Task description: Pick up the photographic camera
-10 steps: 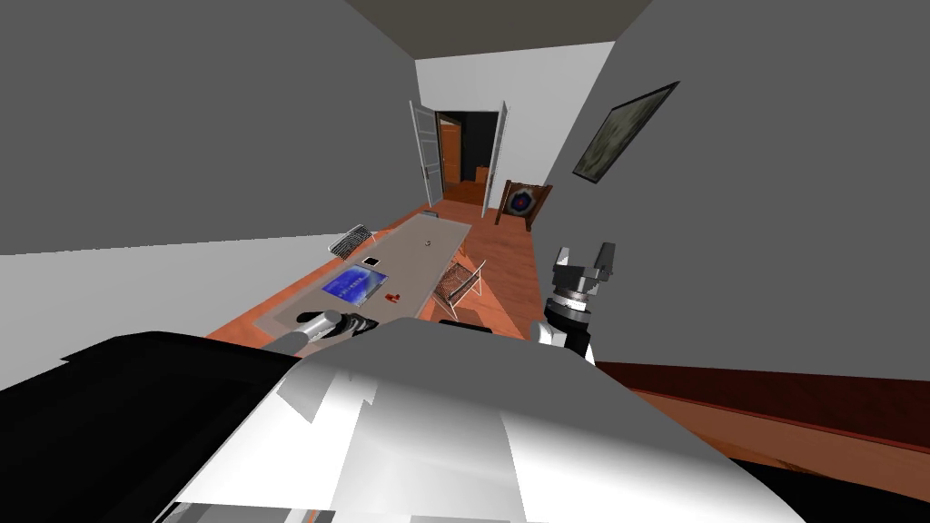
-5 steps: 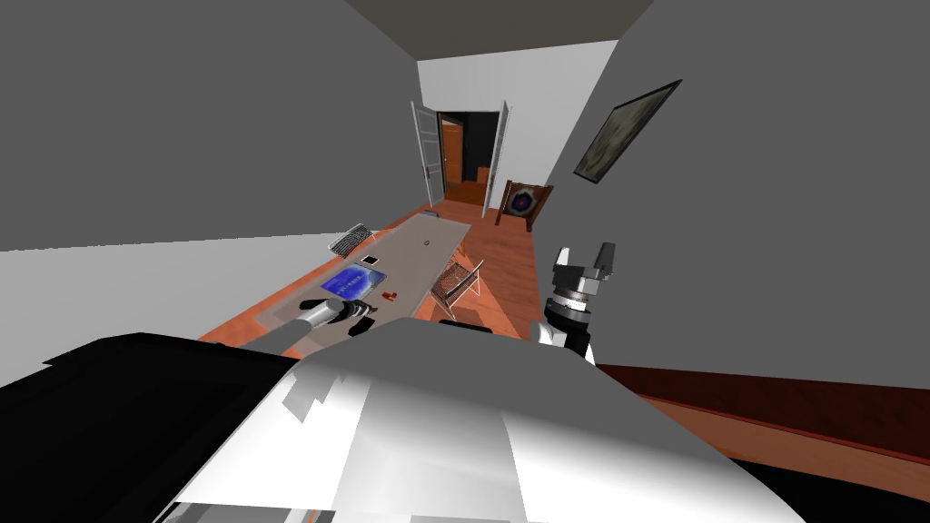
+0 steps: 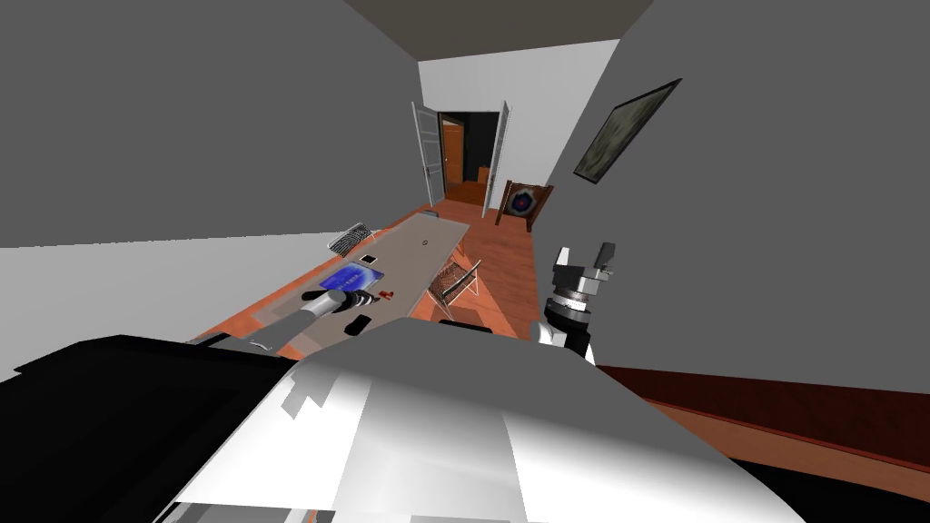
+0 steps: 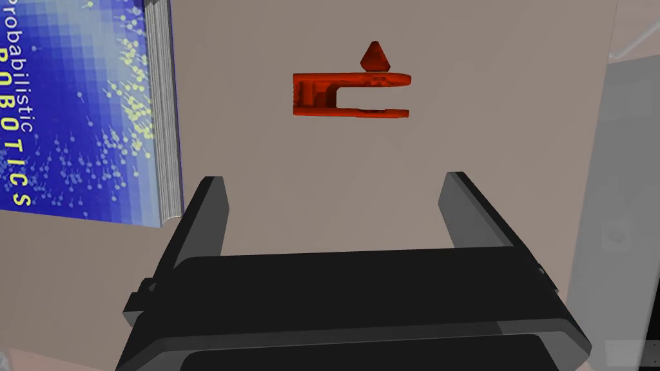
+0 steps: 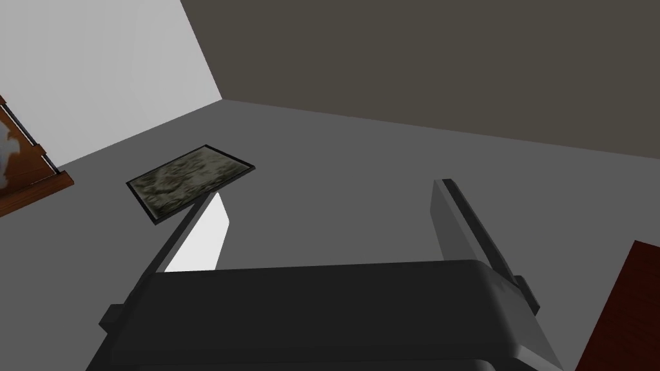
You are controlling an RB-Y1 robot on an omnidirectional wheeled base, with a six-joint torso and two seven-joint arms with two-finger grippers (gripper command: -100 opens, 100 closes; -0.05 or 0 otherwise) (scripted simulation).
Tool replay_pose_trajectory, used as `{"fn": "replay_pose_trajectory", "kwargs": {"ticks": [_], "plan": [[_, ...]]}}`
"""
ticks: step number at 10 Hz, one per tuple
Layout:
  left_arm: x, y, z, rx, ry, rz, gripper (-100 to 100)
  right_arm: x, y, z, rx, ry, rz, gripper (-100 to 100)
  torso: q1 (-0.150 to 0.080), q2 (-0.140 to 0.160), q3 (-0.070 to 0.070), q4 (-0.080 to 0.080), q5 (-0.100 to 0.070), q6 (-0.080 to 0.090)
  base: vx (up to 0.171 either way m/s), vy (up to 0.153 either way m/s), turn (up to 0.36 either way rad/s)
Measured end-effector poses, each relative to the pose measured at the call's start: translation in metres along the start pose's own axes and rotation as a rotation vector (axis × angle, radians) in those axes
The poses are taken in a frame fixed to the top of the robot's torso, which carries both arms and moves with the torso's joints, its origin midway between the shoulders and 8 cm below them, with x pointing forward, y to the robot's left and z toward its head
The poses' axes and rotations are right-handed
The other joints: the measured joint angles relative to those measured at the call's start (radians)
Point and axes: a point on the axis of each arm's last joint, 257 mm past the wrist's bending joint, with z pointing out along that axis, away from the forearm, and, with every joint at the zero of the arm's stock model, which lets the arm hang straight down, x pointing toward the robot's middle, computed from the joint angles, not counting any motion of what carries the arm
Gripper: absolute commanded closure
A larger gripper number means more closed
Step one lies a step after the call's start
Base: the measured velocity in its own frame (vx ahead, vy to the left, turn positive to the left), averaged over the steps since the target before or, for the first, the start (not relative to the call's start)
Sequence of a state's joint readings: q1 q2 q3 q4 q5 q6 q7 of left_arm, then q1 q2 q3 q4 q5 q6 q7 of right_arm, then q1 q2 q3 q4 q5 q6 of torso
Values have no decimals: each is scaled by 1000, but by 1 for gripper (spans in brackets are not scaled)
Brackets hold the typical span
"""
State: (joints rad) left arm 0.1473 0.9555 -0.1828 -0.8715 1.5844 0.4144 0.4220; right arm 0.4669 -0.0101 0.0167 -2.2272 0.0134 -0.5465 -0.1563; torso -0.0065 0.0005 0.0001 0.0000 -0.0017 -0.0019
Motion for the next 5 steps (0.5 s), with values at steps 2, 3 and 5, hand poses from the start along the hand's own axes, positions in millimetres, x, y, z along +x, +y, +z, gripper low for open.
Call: {"fn": "replay_pose_trajectory", "kwargs": {"ticks": [2,3,5], "plan": [[32,-17,-7,24,57,-7,-100,0,0,0,0,0,0,0,-4,0,0,0,-1,0,3,-120,16],[49,-27,-7,37,87,-10,-100,0,0,0,0,0,0,0,-3,0,0,0,-1,0,5,-57,26],[58,-27,-7,42,100,1,-100,0,0,0,0,0,0,0,3,0,0,0,1,0,-8,10,-44]]}}
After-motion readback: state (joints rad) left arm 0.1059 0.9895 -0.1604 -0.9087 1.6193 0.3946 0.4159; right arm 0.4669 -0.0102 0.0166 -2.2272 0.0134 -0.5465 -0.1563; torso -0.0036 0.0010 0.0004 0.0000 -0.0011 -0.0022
